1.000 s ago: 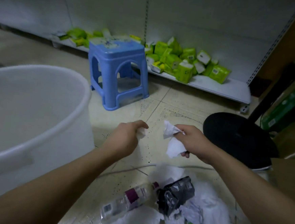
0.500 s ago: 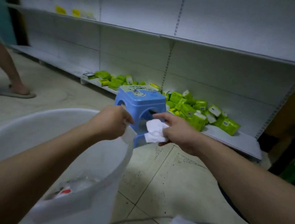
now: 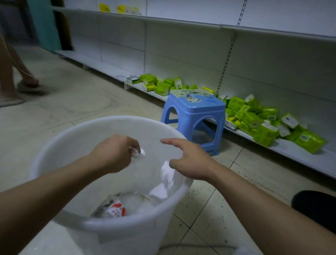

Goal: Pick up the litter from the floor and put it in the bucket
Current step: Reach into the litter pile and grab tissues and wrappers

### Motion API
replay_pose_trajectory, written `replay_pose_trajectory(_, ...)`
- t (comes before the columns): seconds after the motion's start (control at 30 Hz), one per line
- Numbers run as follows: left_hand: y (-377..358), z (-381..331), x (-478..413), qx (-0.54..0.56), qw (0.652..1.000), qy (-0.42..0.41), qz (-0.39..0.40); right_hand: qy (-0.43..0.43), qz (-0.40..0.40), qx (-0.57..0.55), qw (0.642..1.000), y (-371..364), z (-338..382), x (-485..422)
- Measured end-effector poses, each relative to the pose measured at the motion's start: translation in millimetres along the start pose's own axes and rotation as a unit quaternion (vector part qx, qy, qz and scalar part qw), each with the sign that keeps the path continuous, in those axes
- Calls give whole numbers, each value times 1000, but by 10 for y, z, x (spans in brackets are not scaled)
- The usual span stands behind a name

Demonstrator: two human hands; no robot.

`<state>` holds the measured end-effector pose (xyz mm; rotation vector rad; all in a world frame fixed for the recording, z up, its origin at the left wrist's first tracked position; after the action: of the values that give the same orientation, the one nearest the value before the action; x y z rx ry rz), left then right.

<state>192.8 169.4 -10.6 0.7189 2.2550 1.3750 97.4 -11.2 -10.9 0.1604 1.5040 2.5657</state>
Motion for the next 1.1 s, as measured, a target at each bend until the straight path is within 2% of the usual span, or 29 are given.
replay_pose_trajectory(0.1, -67, -2, -24, -14, 998, 9, 54, 21, -27, 74, 997, 41, -26, -48)
replay_pose_trajectory(0.27, -216, -373, -194, 23, 997, -76, -2, 1, -59, 84, 995, 281, -266, 80)
replay_pose_trajectory(0.43, -427, -992, -283, 59, 983, -173, -18, -34, -53, 163, 985, 678, -665, 422)
replay_pose_trajectory(0.63, -926, -1852, -218, 1, 962, -273, -2, -95, -38, 227, 968, 920, -1462, 1160)
replay_pose_trajectory(0.73, -1284, -2202, -134, -45, 949, -310, 41, -139, -14, 198, 970, 800, -1974, 1547)
replay_pose_trajectory(0.87, -1930, -2425, 37, -83, 941, -302, 127, -187, 16, 146, 971, 445, -2602, 1980)
replay_pose_trajectory(0.97, -2477, -2464, 180, -107, 935, -271, 202, -214, 37, 118, 969, 139, -2961, 2250)
replay_pose_trajectory(1.1, -3148, -2474, 414, -73, 930, -215, 291, -275, 69, 93, 954, -226, -3407, 2572)
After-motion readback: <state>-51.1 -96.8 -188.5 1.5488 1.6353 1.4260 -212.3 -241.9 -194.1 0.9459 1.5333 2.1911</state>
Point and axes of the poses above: each hand's wrist, its own x-axis away from the middle knuckle, its own y-axis out of the back of the hand, z = x × y, the point moved 1 cm from there along -x, towards the middle knuckle, and after that the axes turned 8 degrees about x, right-handed, at the moved point
